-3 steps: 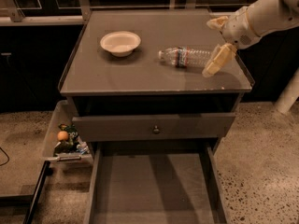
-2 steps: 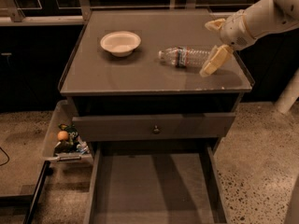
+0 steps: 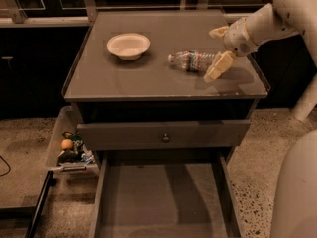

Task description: Place water bottle into middle drawer

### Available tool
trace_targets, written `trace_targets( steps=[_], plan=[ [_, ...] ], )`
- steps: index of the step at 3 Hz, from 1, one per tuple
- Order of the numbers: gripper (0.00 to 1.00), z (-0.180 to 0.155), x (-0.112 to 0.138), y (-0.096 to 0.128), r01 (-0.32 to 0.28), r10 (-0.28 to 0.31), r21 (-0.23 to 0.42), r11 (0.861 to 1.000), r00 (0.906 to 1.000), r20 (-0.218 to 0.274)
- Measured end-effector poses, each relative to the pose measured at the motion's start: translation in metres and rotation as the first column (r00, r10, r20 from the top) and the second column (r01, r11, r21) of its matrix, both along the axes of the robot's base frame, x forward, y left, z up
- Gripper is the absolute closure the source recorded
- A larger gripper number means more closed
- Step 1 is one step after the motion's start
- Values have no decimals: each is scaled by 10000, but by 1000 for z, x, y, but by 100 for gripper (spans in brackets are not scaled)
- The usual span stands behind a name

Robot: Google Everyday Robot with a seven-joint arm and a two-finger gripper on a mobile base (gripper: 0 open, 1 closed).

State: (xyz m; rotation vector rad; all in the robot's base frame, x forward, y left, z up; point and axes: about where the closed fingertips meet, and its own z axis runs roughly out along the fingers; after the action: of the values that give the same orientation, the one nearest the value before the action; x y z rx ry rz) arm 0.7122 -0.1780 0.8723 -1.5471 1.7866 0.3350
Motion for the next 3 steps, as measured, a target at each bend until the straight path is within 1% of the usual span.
trace_targets(
  steps=[1,2,3],
  plan=[
    [0,-15,11,3,-23,25,74,10000,9995,-330],
    [19,-15,12,3,-22,25,79,10000,9995,-326],
    [42,-15,12,4,-23,26,79,10000,9995,-326]
  ],
)
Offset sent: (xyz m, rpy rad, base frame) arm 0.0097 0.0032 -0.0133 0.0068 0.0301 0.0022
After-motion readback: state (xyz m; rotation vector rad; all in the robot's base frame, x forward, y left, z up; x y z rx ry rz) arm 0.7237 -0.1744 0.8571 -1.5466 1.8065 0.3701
